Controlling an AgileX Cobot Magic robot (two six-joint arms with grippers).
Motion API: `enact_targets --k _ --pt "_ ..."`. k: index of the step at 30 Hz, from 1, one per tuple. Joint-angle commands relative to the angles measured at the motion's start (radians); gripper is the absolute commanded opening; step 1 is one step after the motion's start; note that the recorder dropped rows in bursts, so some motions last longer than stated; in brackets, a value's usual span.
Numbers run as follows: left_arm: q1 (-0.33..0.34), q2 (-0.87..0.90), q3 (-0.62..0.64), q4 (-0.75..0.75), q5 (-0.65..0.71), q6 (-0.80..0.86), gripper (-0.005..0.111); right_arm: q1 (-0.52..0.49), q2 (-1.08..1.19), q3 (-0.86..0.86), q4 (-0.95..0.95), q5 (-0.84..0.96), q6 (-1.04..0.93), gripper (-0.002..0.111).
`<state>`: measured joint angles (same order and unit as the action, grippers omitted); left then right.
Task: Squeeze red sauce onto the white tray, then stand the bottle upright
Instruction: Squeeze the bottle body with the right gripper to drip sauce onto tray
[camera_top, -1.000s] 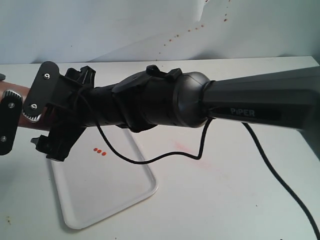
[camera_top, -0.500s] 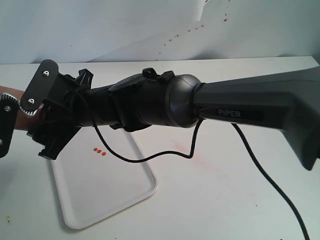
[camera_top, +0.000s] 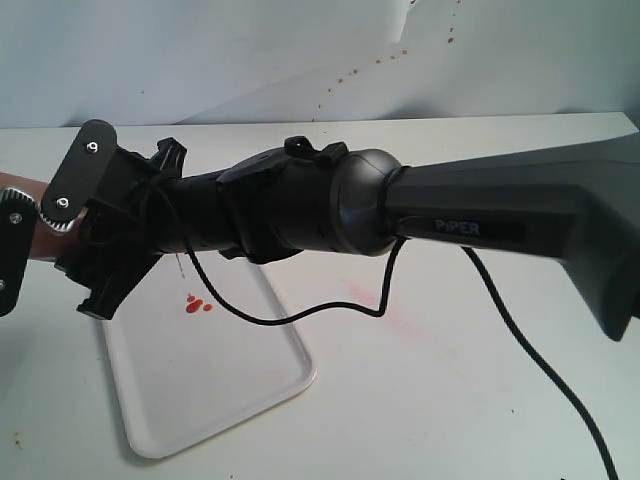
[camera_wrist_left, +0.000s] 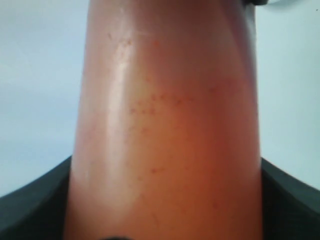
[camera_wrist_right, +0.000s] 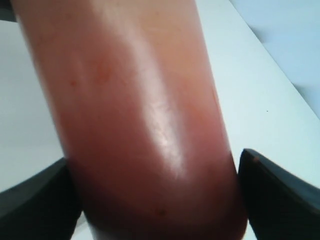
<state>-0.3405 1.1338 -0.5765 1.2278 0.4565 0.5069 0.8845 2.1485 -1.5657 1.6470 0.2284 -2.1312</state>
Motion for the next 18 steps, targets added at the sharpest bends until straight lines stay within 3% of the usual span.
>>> enact_targets --k 1,4,7,13,18 --pt "-0.008 -0.004 0.002 0.008 -0.042 0.009 0.000 0.004 -0.012 -0.019 0.057 0.002 -0.008 0.000" --pt "-0.008 -0.004 0.002 0.008 -0.042 0.021 0.000 0.004 -0.012 -0.019 0.069 0.002 -0.011 0.001" --pt "-0.008 -0.004 0.002 0.008 -0.042 0.025 0.000 0.004 -0.012 -0.019 0.062 0.000 -0.011 0.020" --pt "-0.008 -0.004 0.002 0.008 -0.042 0.026 0.000 0.004 -0.012 -0.019 0.058 -0.003 -0.011 0.106" --pt "-0.008 -0.004 0.002 0.008 -0.042 0.027 0.000 0.004 -0.014 -0.019 0.058 -0.031 -0.011 0.105"
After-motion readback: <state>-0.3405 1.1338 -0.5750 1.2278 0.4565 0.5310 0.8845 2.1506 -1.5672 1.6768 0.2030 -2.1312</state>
